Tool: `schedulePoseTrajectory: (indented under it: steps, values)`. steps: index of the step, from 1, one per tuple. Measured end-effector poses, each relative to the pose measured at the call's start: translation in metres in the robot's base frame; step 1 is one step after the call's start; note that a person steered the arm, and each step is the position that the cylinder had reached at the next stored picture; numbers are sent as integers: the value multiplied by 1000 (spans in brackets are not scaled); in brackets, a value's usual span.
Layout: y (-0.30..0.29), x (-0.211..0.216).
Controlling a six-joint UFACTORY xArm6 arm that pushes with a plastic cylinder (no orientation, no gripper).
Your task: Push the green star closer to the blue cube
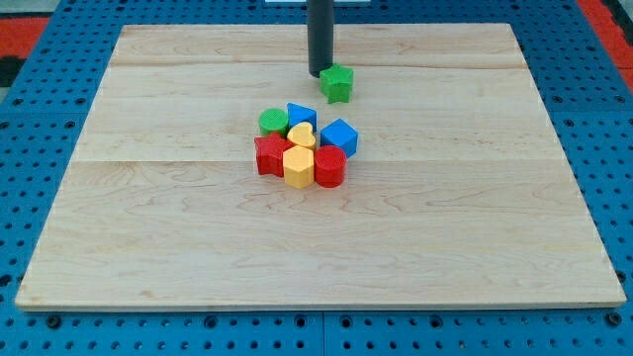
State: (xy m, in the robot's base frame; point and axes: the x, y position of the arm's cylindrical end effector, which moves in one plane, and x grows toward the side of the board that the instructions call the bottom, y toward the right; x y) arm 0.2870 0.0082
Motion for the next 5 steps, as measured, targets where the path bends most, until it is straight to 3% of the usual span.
schedulePoseTrajectory:
  steps: [5]
  values:
    - [55, 26]
